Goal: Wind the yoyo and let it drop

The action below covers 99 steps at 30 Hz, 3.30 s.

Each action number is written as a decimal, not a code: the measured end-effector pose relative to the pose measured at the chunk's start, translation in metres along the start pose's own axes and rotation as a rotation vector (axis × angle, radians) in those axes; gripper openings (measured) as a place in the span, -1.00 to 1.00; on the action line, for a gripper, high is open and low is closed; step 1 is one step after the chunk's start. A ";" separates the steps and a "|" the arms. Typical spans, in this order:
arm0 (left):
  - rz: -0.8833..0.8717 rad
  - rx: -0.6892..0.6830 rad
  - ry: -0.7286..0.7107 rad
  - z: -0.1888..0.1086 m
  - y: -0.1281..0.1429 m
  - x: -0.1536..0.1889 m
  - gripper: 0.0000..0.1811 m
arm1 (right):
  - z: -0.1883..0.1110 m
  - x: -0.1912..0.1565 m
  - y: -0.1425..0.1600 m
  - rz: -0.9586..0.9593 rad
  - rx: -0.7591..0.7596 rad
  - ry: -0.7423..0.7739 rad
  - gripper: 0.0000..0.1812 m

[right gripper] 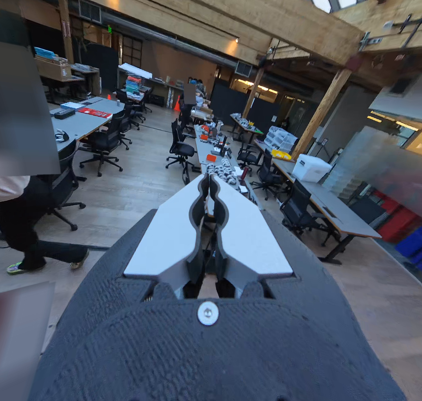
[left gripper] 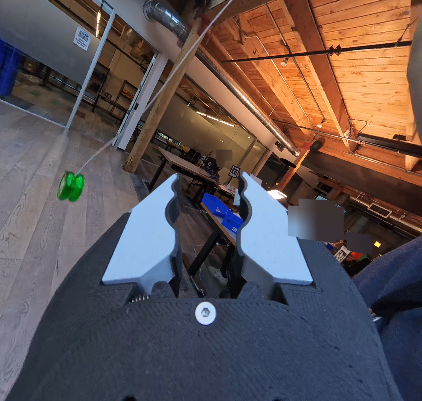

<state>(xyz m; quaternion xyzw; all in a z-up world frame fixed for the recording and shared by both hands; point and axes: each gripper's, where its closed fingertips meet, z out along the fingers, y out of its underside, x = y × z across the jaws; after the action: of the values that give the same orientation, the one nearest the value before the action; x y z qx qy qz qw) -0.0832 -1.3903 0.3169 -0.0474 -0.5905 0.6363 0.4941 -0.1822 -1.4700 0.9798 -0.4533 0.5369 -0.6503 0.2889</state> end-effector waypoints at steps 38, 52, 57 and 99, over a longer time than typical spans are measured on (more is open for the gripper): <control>0.038 -0.026 -0.222 -0.056 -0.001 -0.040 -0.43 | 0.139 -0.095 0.170 0.160 -0.166 -0.523 -1.00; 0.067 -0.010 -0.181 -0.056 -0.012 -0.019 -0.43 | 0.152 -0.055 0.277 0.269 -0.320 -0.436 -1.00; 0.036 -0.033 -0.186 -0.060 0.002 -0.019 -0.43 | 0.168 -0.085 0.453 0.400 -0.543 -0.511 -1.00; 0.050 -0.009 -0.215 -0.067 -0.006 -0.008 -0.42 | 0.184 -0.079 0.301 0.035 -0.426 -0.360 -1.00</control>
<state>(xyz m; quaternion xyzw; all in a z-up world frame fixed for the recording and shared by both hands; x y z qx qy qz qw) -0.0321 -1.3496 0.2970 0.0040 -0.6416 0.6471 0.4118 -0.0169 -1.5588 0.6708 -0.6026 0.6093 -0.4267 0.2891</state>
